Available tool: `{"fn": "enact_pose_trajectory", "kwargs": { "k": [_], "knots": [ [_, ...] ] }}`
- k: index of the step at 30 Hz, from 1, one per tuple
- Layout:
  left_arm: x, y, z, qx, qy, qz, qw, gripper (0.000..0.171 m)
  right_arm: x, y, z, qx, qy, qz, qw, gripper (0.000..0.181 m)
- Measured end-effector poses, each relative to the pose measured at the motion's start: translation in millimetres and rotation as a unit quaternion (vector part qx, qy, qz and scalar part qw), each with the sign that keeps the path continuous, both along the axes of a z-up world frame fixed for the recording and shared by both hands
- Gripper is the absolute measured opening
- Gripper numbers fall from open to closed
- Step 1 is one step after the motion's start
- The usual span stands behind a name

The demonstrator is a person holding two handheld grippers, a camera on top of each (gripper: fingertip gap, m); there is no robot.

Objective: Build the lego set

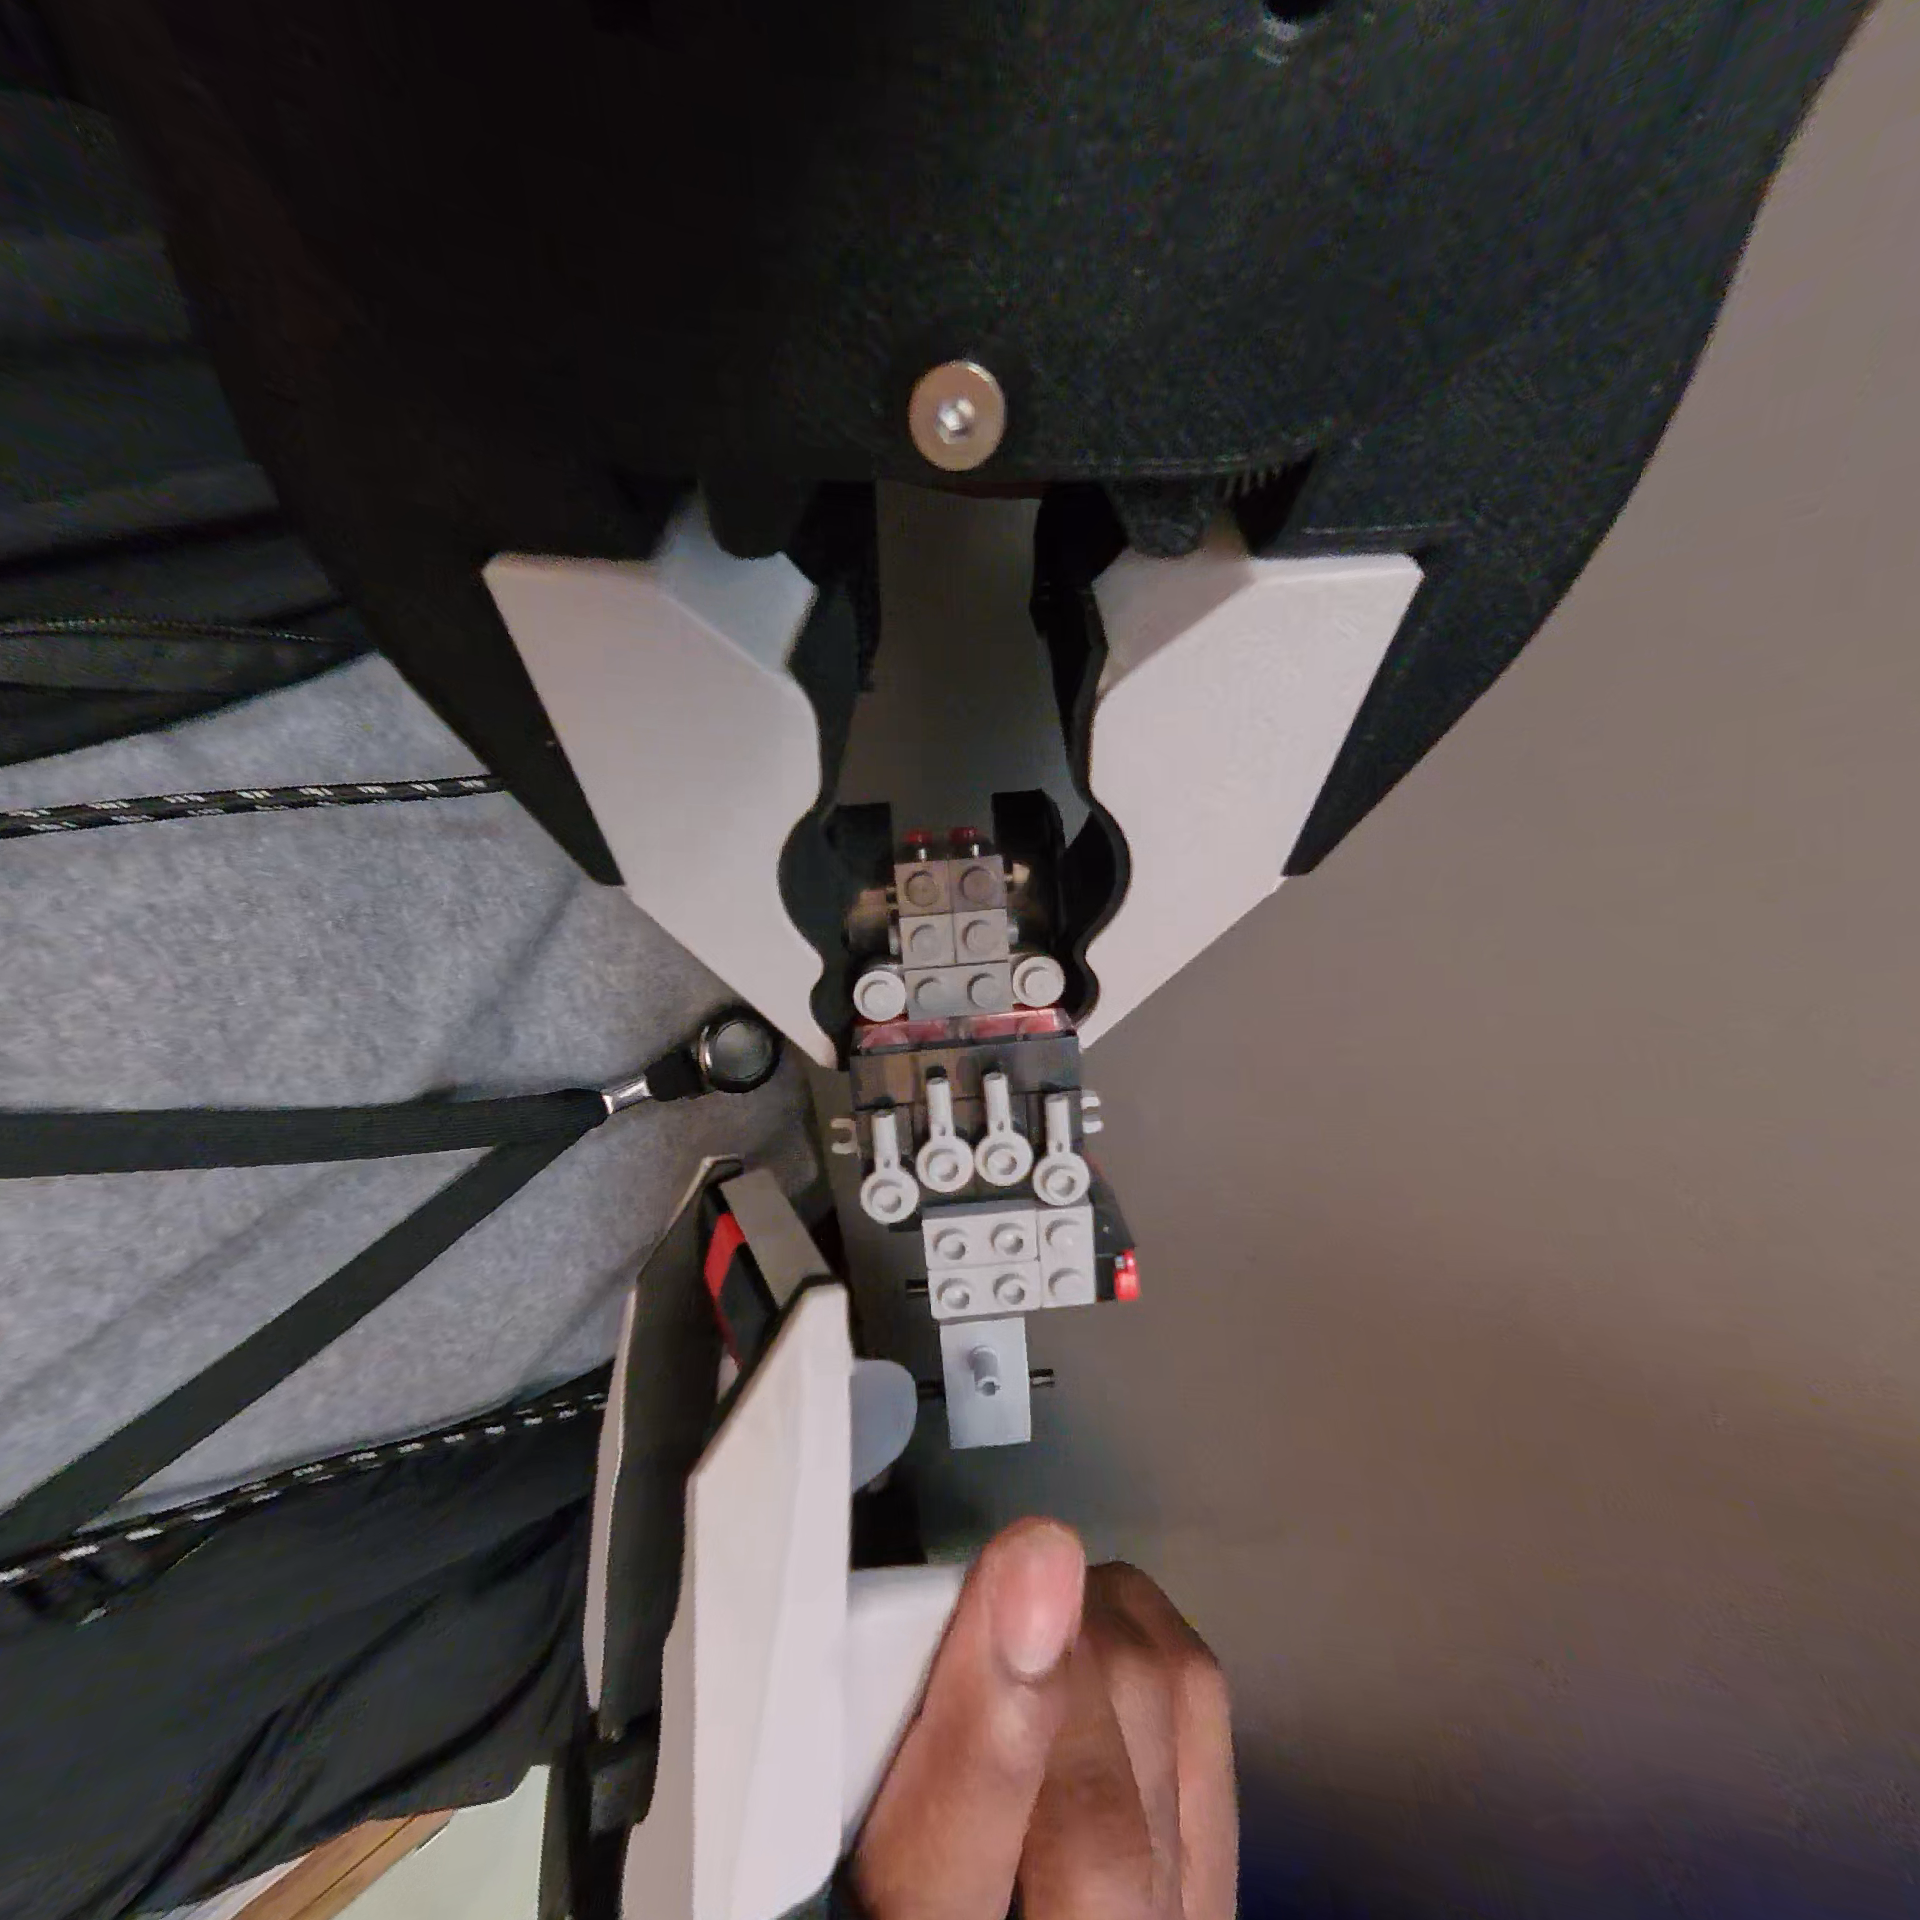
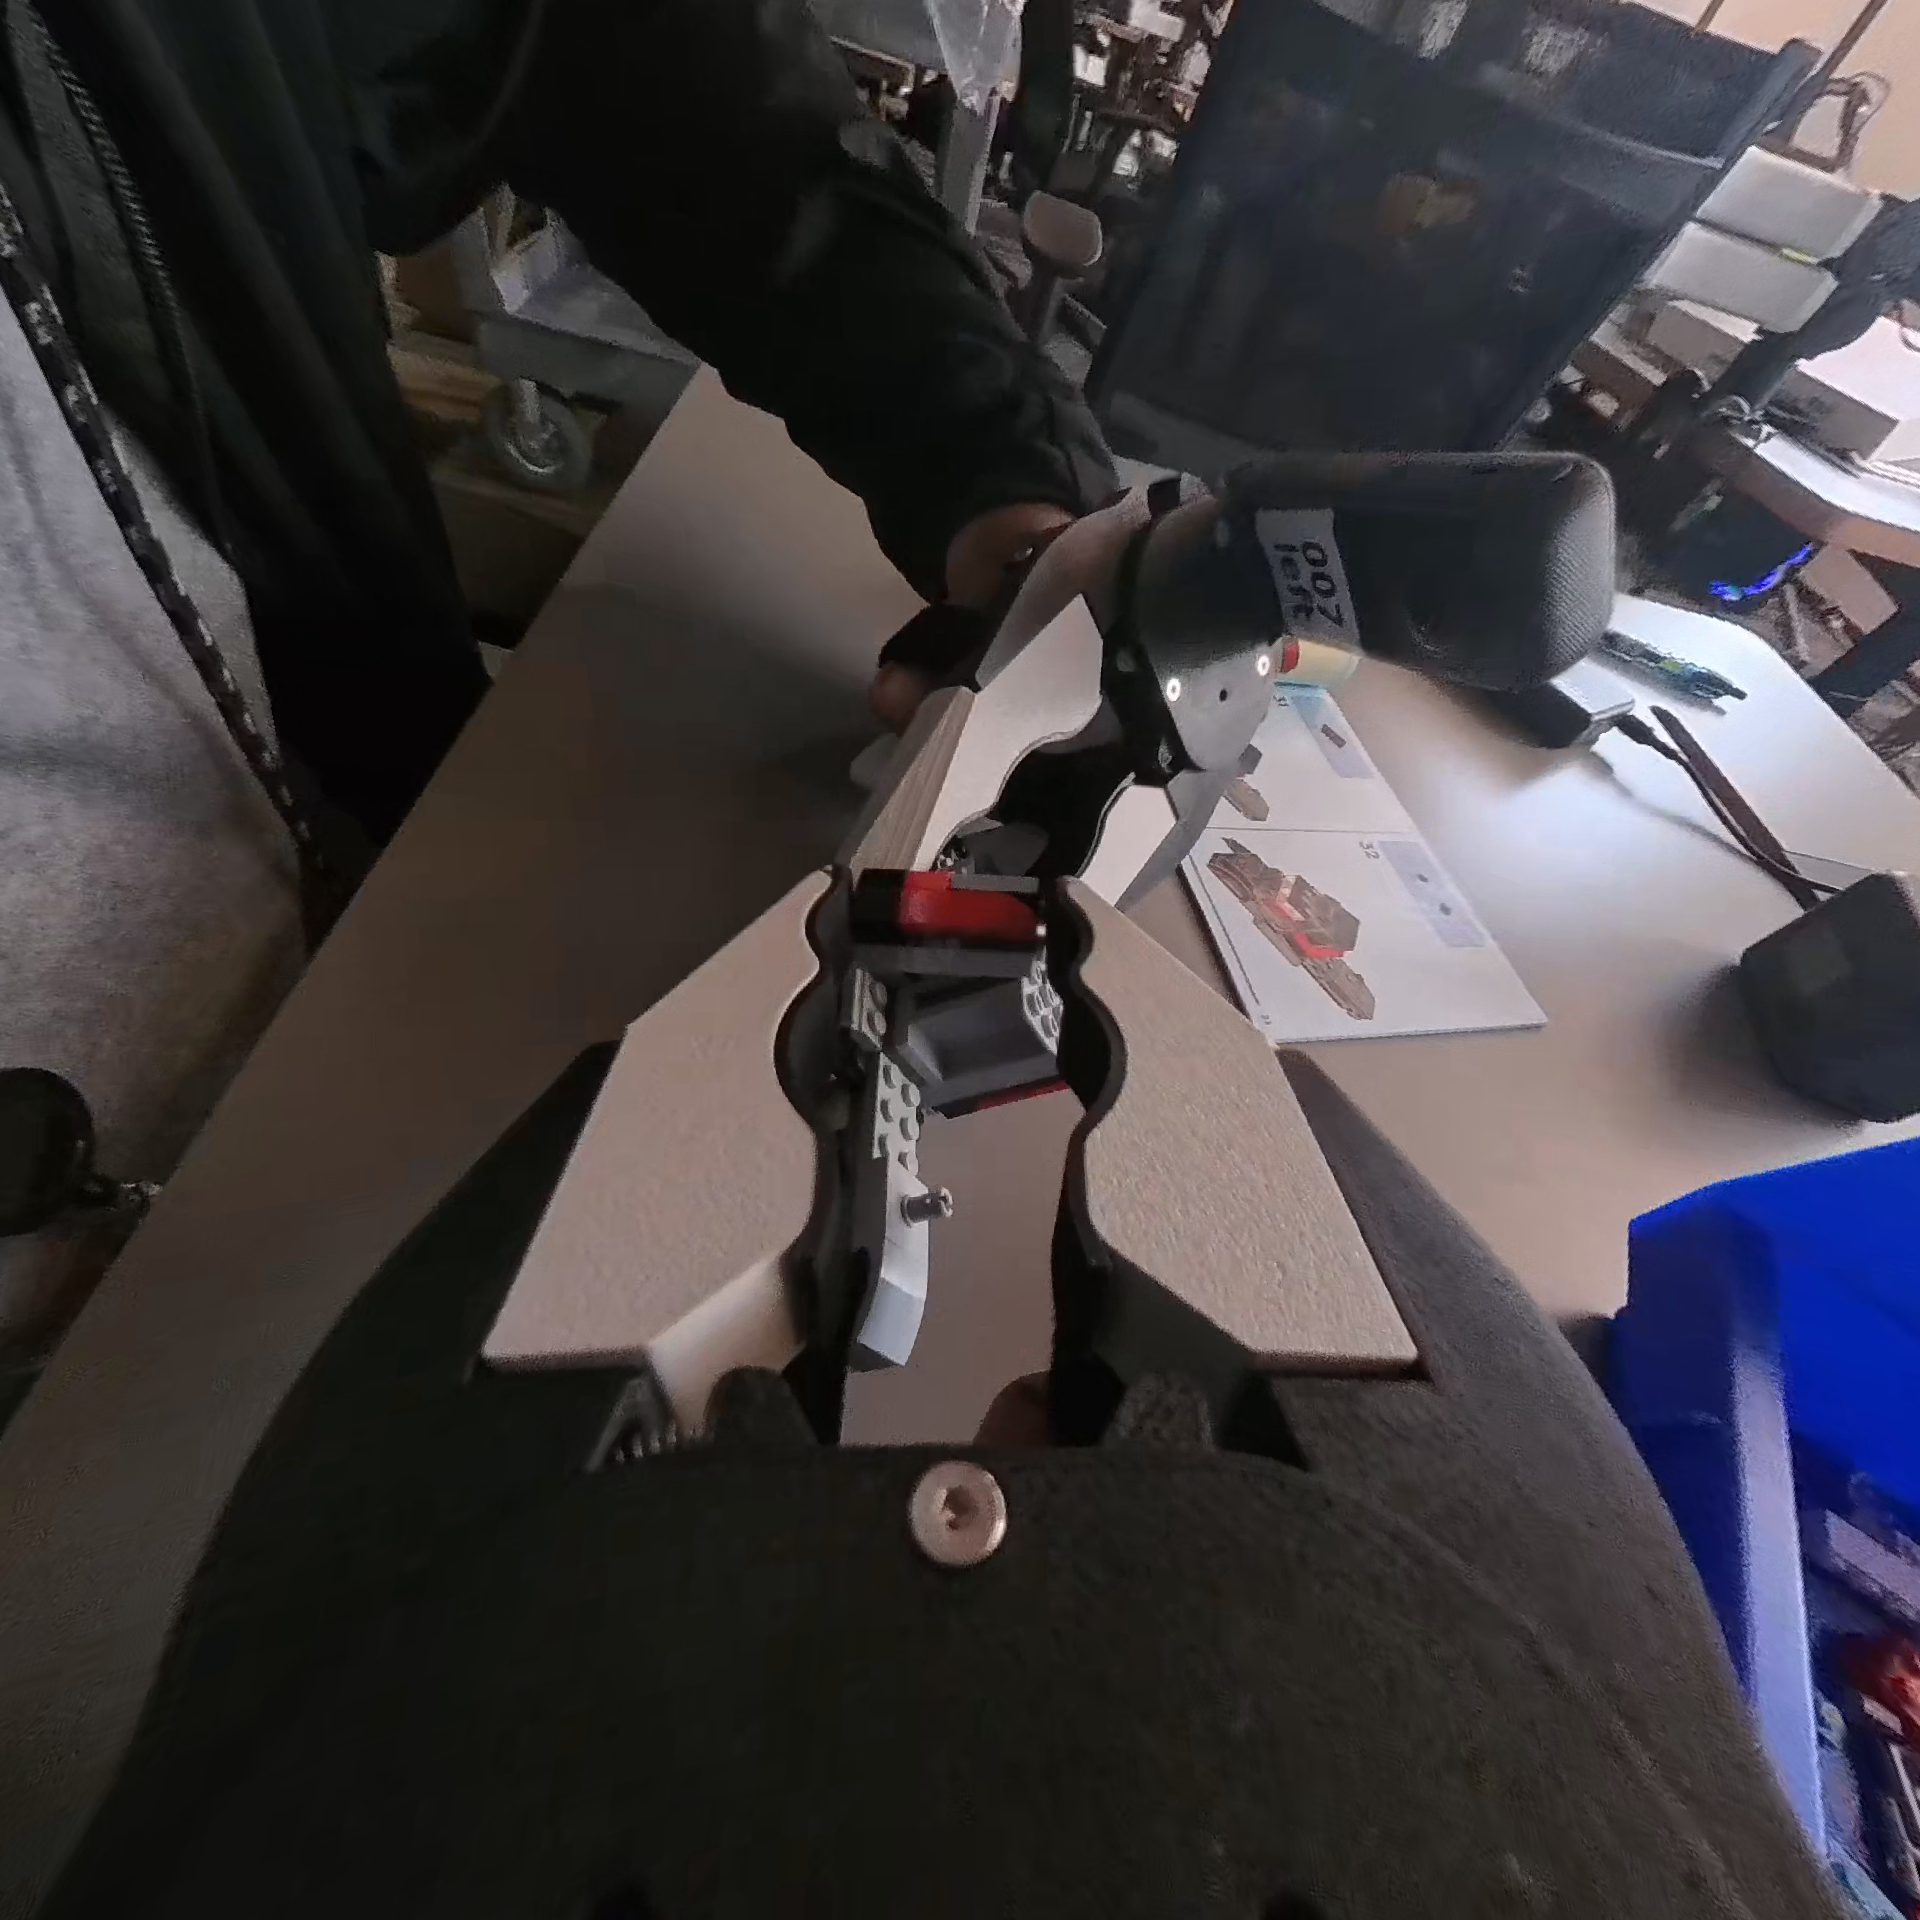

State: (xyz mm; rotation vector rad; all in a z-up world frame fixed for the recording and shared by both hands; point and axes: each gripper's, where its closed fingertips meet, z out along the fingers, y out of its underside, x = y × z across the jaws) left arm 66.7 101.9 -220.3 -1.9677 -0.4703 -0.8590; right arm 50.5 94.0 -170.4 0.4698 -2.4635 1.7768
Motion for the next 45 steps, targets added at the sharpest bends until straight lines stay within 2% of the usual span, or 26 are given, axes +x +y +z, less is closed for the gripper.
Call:
{"fn": "enact_pose_trajectory", "kwargs": {
  "k": [10, 26, 37, 45],
  "knots": [
    [0, -1, 1, 0.002, -0.04, -0.013, 0.999, 0.038, 0, -5, -9, 0.059, -0.064, 0.018, 0.996, 0.039],
    [-5, -3, 6, 0.02, -0.062, -0.003, 0.998, 0.038, -12, 0, -13, 0.031, -0.088, -0.025, 0.995, 0.043],
    [-8, -4, 10, 0.03, -0.084, 0.002, 0.996, 0.038, -14, -2, -5, 0.011, -0.101, -0.02, 0.995, 0.052],
    [-11, -4, 9, 0.027, -0.089, 0.009, 0.996, 0.038, -28, 6, -4, -0.001, -0.111, -0.031, 0.993, 0.049]
  ]
}}
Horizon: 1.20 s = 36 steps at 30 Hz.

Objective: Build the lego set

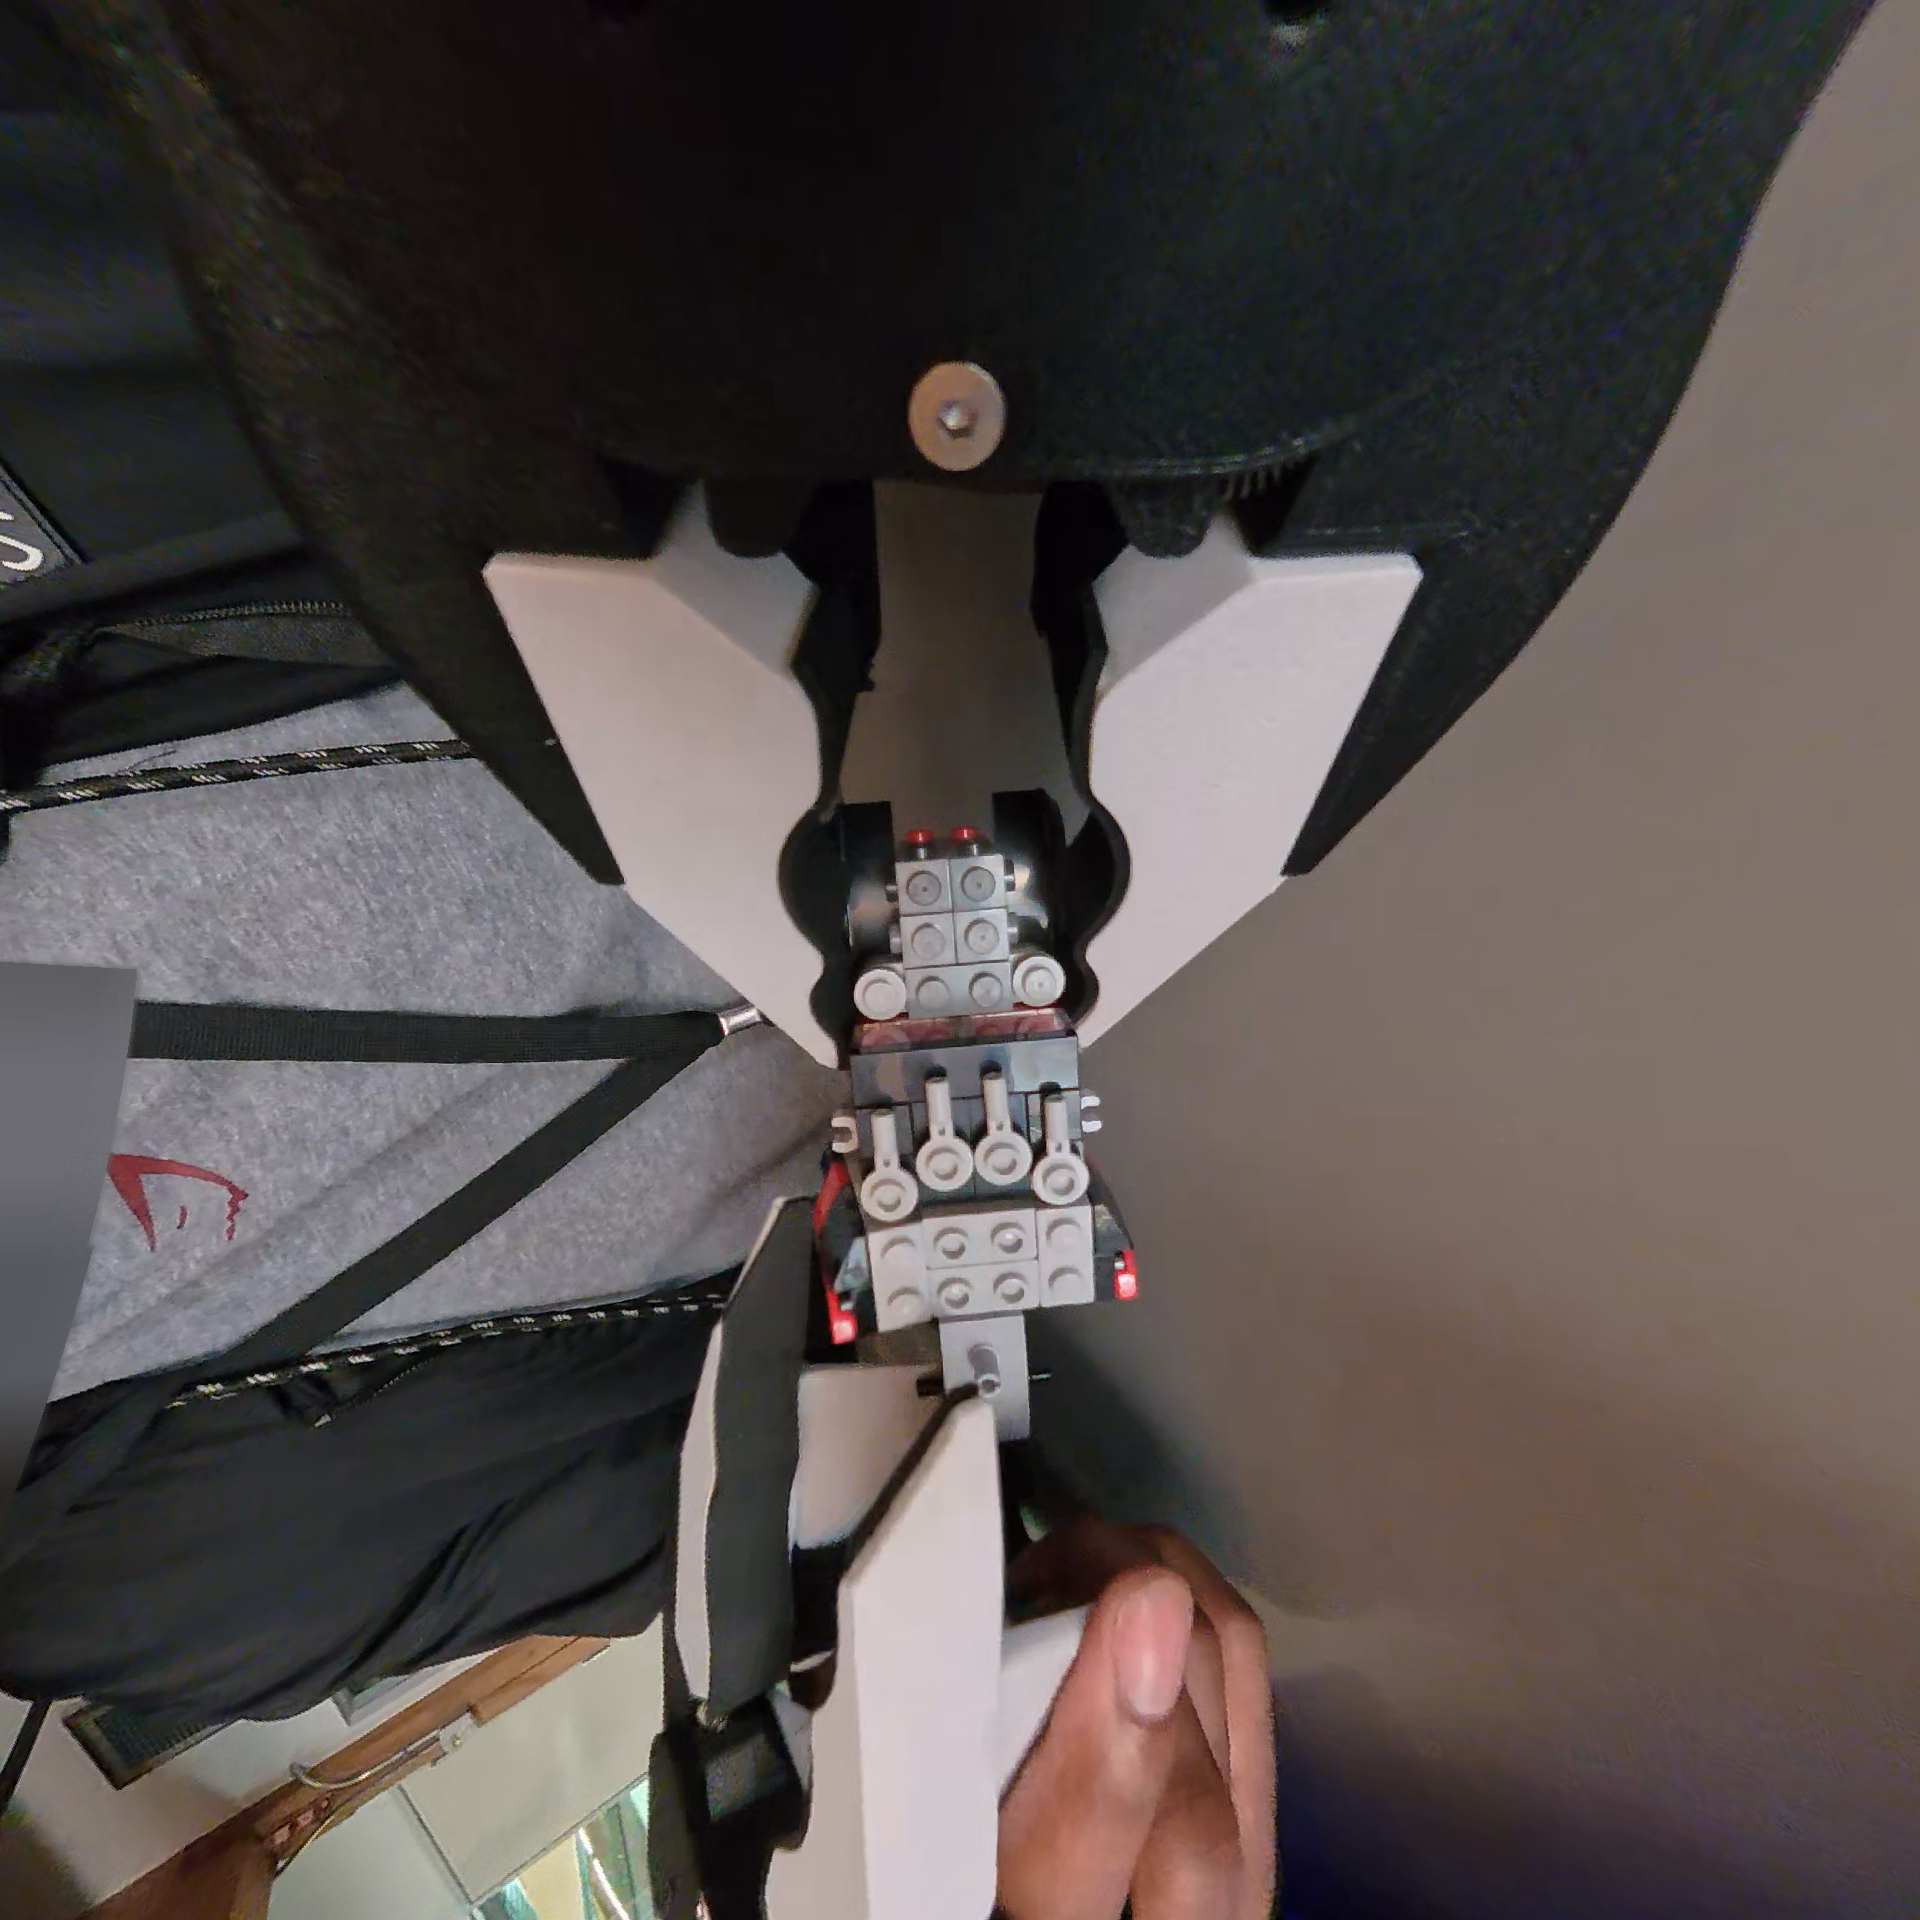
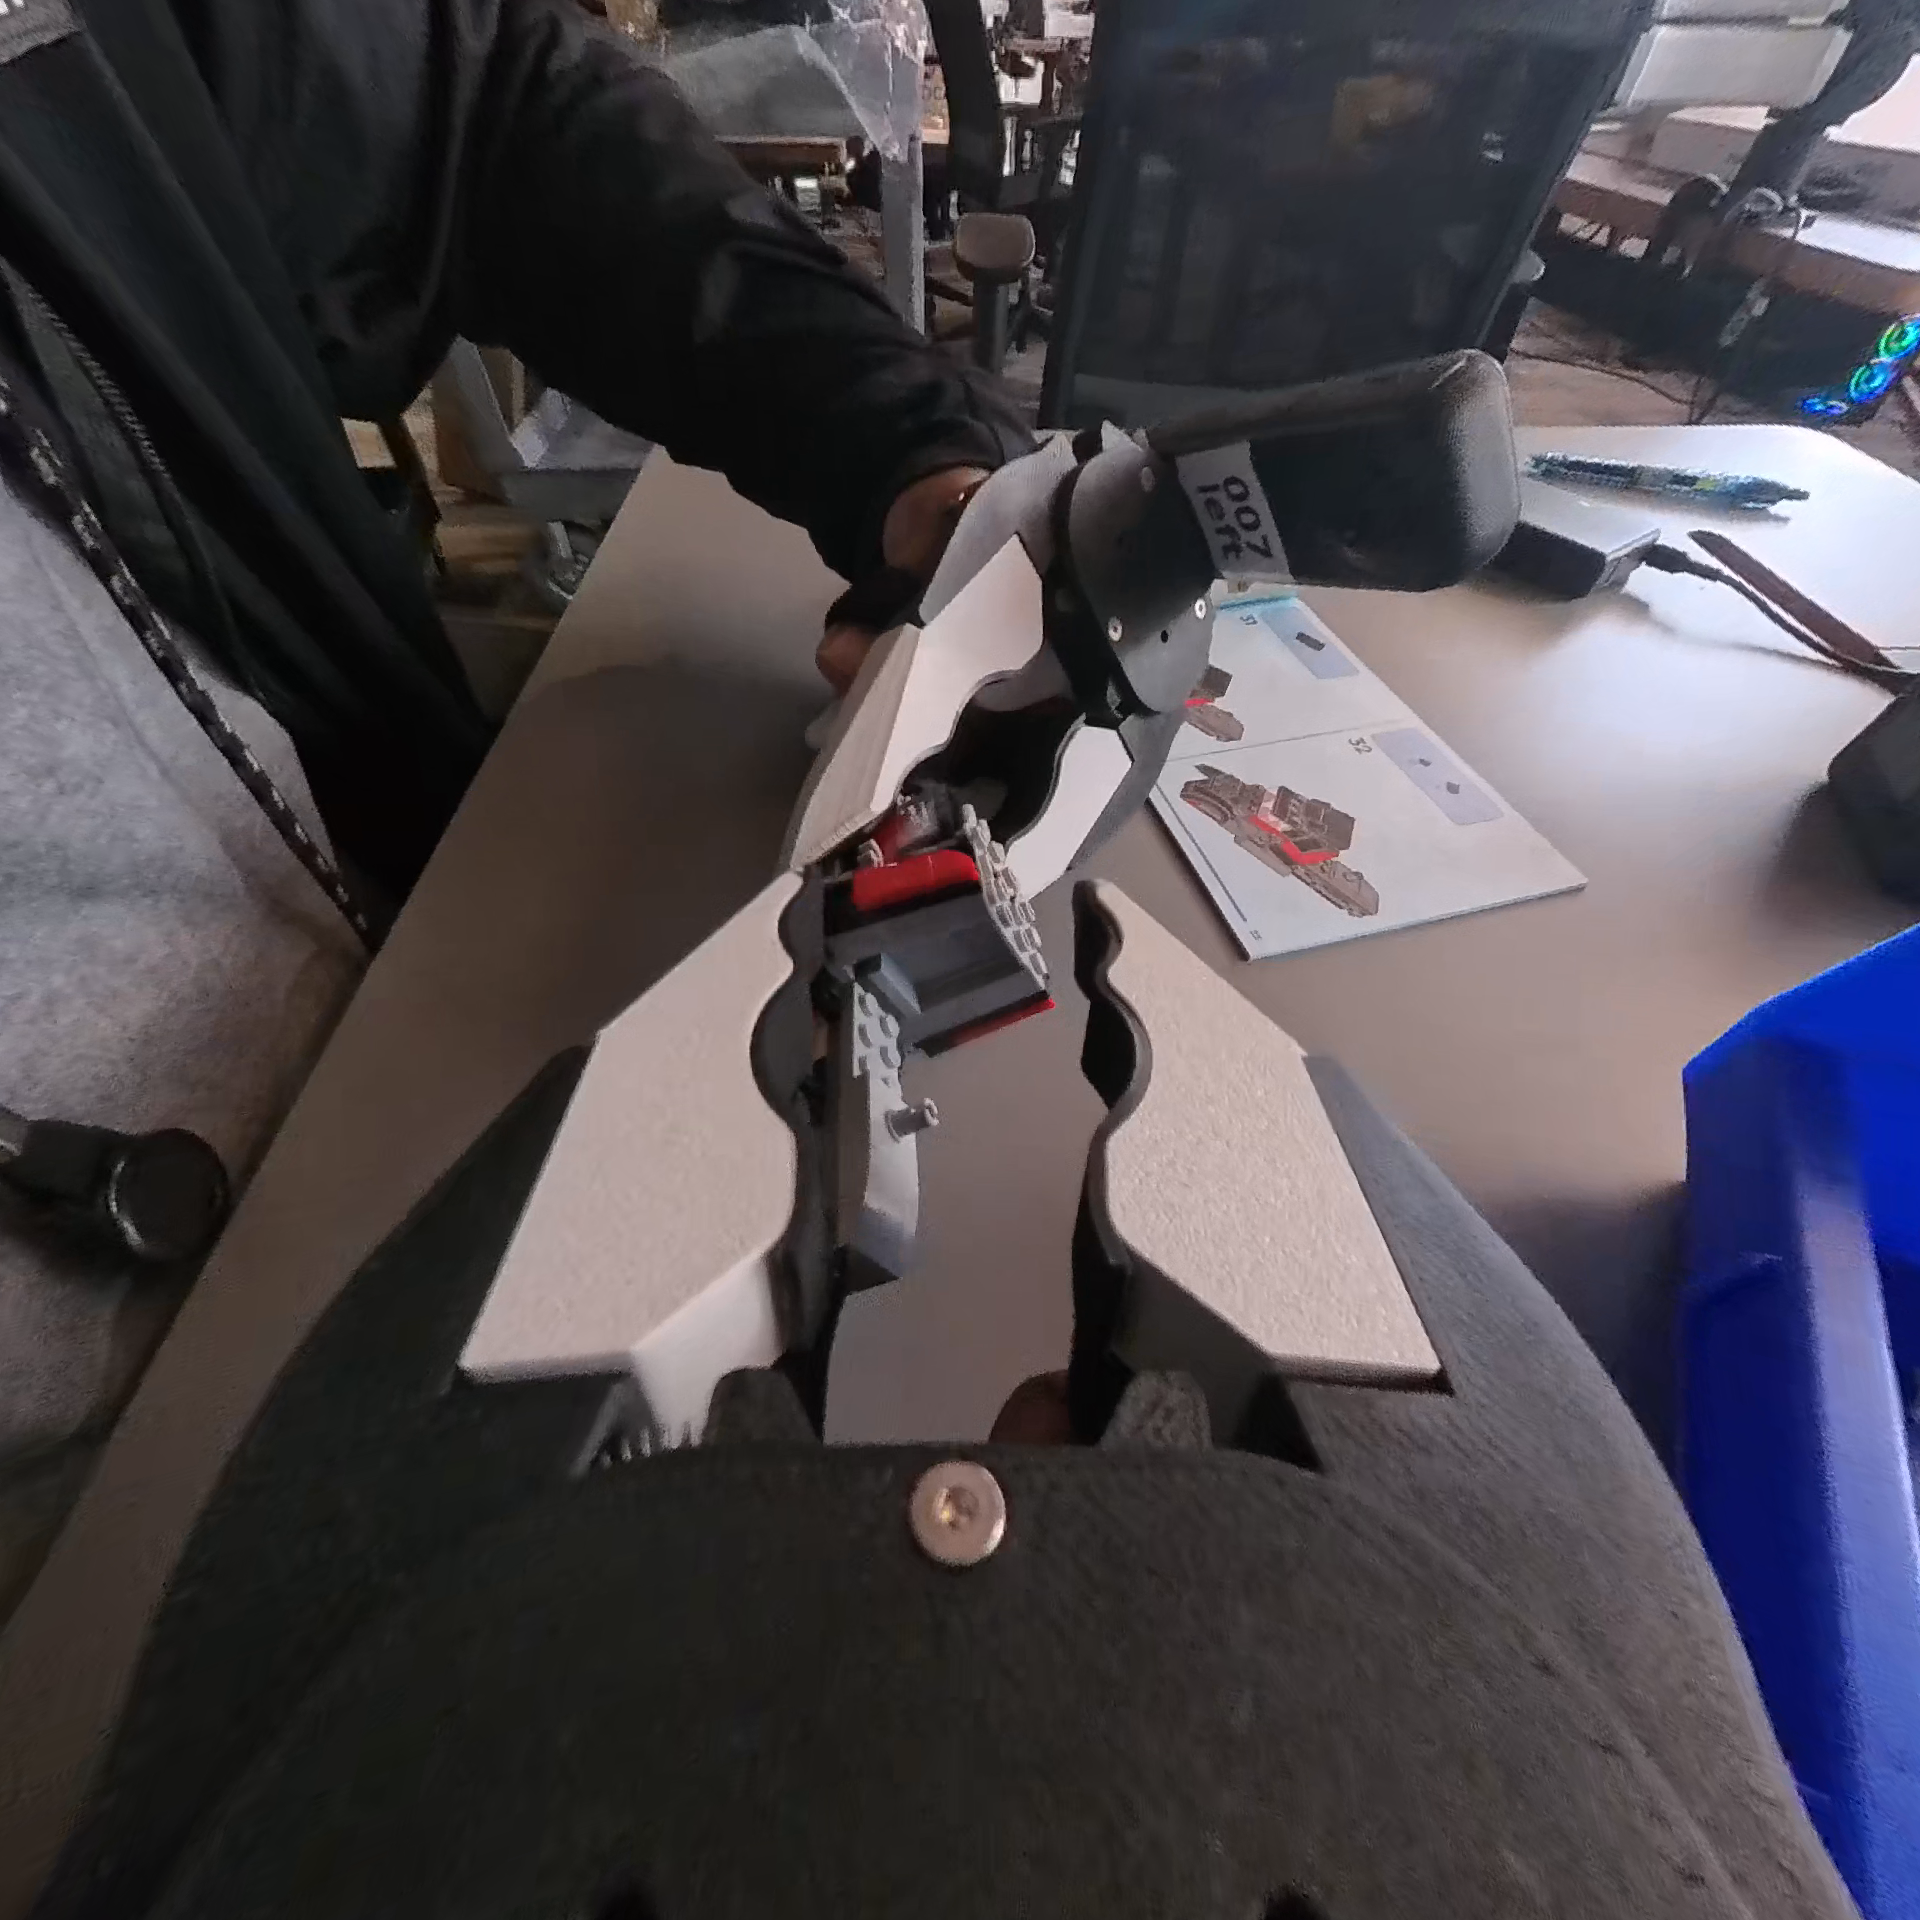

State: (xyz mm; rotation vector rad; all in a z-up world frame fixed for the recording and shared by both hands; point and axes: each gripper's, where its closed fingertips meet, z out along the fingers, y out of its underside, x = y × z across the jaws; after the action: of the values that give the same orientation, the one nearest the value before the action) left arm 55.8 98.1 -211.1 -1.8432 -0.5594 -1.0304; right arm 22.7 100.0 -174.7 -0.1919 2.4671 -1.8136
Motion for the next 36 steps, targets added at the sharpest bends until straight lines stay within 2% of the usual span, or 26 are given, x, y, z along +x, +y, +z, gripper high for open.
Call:
{"fn": "enact_pose_trajectory", "kwargs": {
  "k": [12, 21, 28, 36],
  "knots": [
    [-0.1, -0.4, -1.3, -0.004, 0.002, 0.002, 1.0, 0.038, 5.0, -2.5, 3.2, -0.017, 0.003, 0.018, 1.0, 0.041],
    [0.6, -0.4, -0.6, -0.001, 0.0, 0.0, 1.0, 0.038, 8.8, -0.5, 2.1, -0.021, -0.007, 0.042, 0.999, 0.043],
    [-1.4, -0.5, -0.3, -0.001, -0.003, 0.006, 1.0, 0.038, 7.3, -0.9, 7.6, -0.036, -0.01, 0.042, 0.998, 0.03],
    [0.3, -0.1, -1.4, -0.004, -0.001, 0.001, 1.0, 0.038, 8.6, -0.6, 8.6, -0.043, -0.018, 0.045, 0.998, 0.039]
  ]
}}
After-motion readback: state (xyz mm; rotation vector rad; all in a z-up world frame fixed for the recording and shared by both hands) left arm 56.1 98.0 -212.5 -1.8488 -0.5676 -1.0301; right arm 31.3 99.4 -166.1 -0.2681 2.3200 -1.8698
